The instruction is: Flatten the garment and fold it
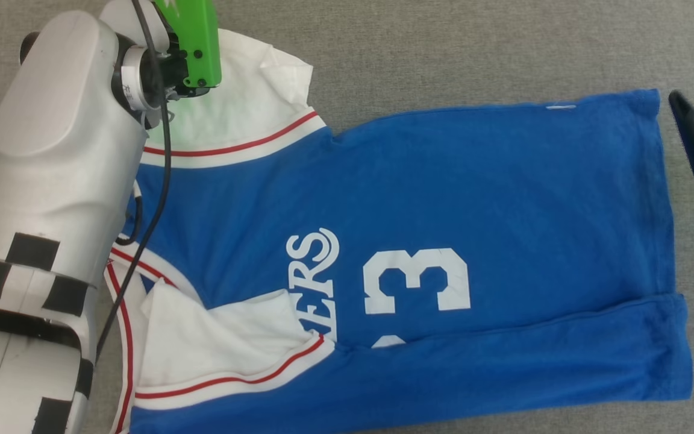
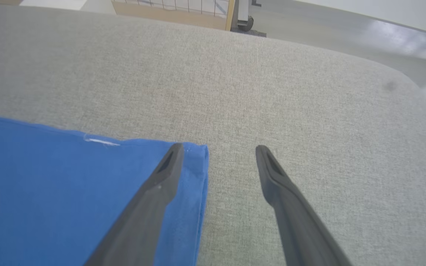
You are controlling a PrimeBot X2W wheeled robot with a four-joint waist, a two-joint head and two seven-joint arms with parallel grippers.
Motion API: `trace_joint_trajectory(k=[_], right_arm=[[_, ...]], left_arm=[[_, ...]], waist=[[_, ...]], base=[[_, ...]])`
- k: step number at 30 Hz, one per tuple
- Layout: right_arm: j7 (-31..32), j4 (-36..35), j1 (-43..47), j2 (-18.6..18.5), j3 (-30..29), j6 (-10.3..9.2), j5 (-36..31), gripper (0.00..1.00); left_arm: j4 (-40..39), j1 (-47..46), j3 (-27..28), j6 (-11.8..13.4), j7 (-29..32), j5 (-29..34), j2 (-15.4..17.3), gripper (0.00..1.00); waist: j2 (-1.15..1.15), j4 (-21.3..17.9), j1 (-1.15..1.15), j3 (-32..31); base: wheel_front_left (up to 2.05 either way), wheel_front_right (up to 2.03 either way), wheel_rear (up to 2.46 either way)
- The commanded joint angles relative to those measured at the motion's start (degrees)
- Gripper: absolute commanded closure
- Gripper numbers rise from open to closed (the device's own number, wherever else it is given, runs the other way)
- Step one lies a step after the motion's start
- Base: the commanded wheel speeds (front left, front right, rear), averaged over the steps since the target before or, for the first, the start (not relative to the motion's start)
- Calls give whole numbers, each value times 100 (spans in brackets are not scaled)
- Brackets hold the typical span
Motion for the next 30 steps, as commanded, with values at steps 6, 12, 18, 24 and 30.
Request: trace_joint_trajectory(k=[6,12,18,24,30], right_arm=[[1552,48,-455,-408,456,-9,-83,0],[2542,386,-1043,-665,992,-9,-167,0],[2771,922,-1267,-754,1439,-9,-187,0],[3034,1111,-1187,-884,1622,-9,82,100],[2469,1026,-1129,-866,1351,-9,144,100]], left_arm=[[-393,138,174,-55,-194,-218,-36,100],[-803,117,187,-62,-182,-275,-35,100],[-1144,220,213,-38,-232,-361,-84,100],[-1342,377,265,-41,-304,-467,-87,100],[-1573,614,415,-117,-483,-676,-94,100]], waist=[[0,96,0,-19],[0,250,0,55],[0,404,0,149],[0,470,0,95],[0,510,0,-252]], base=[[0,0,0],[0,0,0],[0,0,0],[0,0,0],[0,0,0]])
